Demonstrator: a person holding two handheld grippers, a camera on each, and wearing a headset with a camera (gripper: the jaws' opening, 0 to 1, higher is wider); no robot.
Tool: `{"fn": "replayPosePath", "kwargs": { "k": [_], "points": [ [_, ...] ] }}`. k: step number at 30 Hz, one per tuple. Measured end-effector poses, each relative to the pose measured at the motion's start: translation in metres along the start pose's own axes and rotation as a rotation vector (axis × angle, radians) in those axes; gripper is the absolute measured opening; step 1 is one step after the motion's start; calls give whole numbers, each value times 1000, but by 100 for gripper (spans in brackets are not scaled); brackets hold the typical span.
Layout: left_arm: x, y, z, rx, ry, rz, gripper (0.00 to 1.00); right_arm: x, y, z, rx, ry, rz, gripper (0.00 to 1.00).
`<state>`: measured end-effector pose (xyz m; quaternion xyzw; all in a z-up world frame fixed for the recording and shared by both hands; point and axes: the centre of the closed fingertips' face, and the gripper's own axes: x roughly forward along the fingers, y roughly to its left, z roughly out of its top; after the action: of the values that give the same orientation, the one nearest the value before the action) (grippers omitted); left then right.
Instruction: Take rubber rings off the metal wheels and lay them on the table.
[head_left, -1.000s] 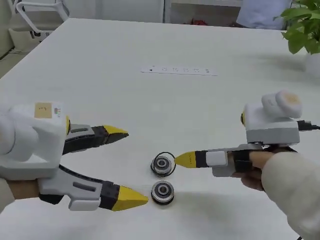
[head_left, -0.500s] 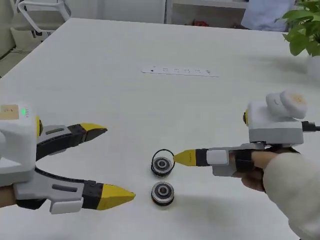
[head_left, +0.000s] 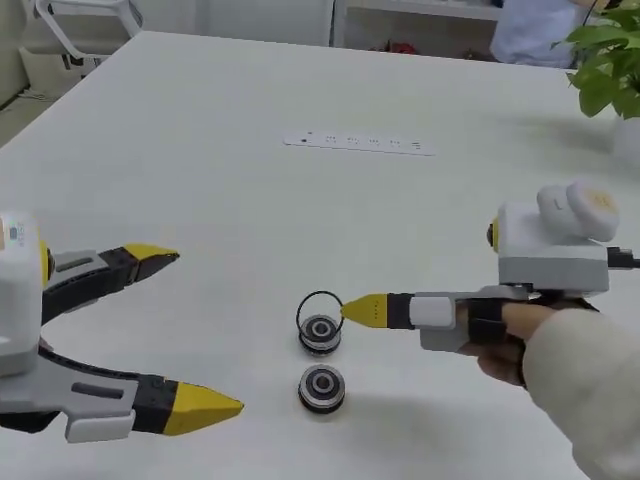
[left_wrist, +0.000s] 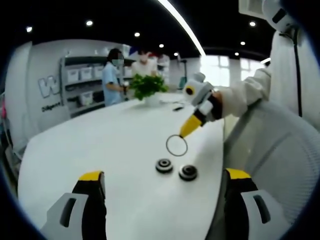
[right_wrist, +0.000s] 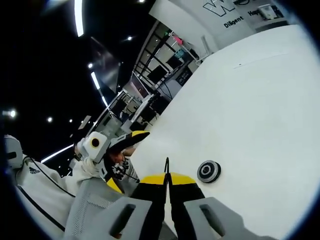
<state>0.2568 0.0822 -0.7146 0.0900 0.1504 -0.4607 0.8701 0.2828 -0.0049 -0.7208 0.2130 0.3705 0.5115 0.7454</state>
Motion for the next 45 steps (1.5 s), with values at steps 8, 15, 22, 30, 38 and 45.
{"fn": "replayPosePath", "kwargs": {
  "k": [8, 15, 22, 30, 38, 45],
  "points": [
    [2, 1, -13, -13, 16, -4, 100, 6, 7, -1, -7, 5, 12, 0],
    [5, 2, -26, -19, 47, -7, 100, 12, 13, -4, -28, 16, 22, 0],
    [8, -3, -34, -13, 80, -31, 100, 20, 16, -13, -66, 56, 20, 0],
    [12, -10, -38, 0, 99, -60, 100, 32, 21, -23, -112, 101, 29, 0],
    [13, -14, -41, 5, 114, -81, 100, 44, 20, -35, -158, 156, 14, 0],
    [14, -18, -42, 9, 118, -100, 100, 55, 14, -42, -190, 196, 0, 0]
  ]
}}
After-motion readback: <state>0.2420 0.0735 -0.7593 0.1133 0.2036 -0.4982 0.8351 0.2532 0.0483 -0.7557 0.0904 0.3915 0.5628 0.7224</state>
